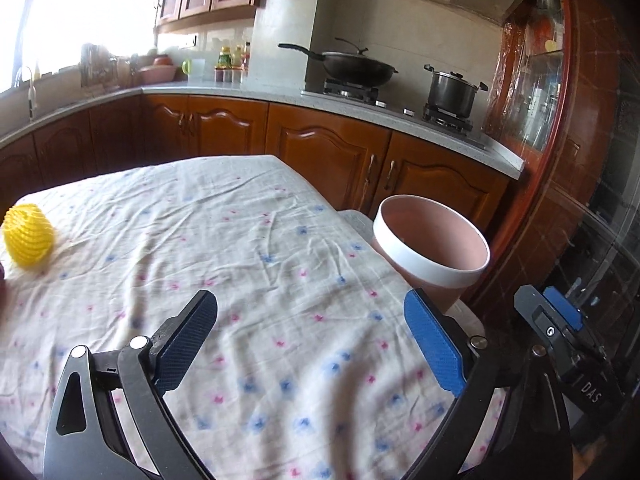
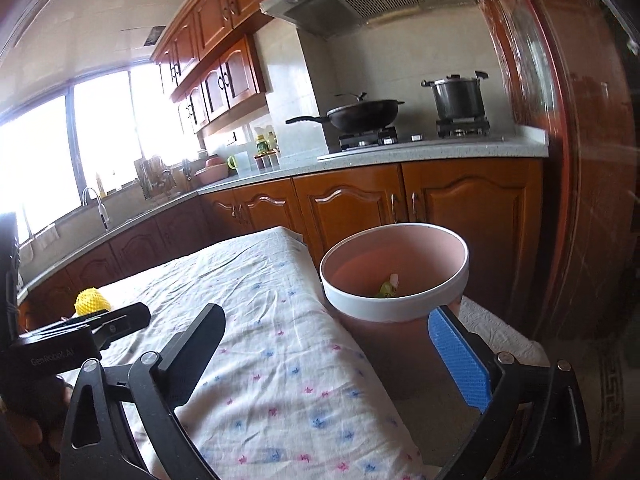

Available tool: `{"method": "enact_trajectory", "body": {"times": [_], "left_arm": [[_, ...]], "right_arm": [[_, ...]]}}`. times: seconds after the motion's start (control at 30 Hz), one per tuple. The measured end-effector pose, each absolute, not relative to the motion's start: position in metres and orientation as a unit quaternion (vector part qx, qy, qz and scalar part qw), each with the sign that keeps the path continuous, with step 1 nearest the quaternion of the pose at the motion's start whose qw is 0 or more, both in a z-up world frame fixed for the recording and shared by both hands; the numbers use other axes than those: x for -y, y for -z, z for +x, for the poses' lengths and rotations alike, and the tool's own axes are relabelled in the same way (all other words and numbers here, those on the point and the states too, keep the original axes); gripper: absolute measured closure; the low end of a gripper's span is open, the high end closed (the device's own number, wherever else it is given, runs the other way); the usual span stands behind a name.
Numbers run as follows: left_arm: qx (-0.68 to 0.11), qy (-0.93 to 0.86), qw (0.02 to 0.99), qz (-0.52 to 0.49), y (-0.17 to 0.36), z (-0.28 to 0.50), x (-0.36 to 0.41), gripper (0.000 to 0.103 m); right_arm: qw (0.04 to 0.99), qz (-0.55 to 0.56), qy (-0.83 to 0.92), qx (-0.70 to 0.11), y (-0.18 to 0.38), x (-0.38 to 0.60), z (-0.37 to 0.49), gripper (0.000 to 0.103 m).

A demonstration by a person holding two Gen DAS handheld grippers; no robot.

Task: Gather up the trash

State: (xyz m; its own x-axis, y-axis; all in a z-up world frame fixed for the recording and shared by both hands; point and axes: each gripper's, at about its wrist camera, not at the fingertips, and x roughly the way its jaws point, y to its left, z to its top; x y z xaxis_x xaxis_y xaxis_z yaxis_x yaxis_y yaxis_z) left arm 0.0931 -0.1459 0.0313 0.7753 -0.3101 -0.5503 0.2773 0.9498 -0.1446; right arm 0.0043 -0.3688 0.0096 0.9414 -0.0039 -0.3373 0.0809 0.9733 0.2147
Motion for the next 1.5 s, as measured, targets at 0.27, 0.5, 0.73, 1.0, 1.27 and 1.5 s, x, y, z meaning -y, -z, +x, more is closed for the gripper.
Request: {"method": "enact_trajectory", "body": {"times": [0.27, 0.5, 0.73, 1.0, 1.27, 1.5], "left_arm": [[-0.271, 0.129, 0.954, -0.014, -0.022, 0.066, 0.138, 0.002], [-0.264, 0.121, 0.957, -0.012, -0.015, 0.055, 0.135, 0.002], [-0.247, 0.114, 0.962, 0.0, -0.013, 0.043, 0.138, 0.002], [-0.236, 0.111, 0.965, 0.011, -0.012, 0.037, 0.142, 0.002], [-0.233, 0.108, 0.966, 0.012, -0.012, 0.034, 0.143, 0.002], [-0.233, 0.105, 0.967, 0.01, -0.012, 0.033, 0.143, 0.002]], "right_arm": [[0.983, 0.096, 0.028, -0.156, -0.003, 0.36, -0.01, 0.0], [0.985, 0.089, 0.035, -0.14, 0.001, 0.356, -0.017, 0.0], [0.986, 0.095, 0.035, -0.135, 0.005, 0.357, -0.019, 0.0], [0.987, 0.091, 0.037, -0.13, 0.009, 0.356, -0.021, 0.0], [0.986, 0.092, 0.037, -0.135, 0.012, 0.357, -0.02, 0.0], [0.986, 0.087, 0.034, -0.135, 0.014, 0.355, -0.019, 0.0]]}}
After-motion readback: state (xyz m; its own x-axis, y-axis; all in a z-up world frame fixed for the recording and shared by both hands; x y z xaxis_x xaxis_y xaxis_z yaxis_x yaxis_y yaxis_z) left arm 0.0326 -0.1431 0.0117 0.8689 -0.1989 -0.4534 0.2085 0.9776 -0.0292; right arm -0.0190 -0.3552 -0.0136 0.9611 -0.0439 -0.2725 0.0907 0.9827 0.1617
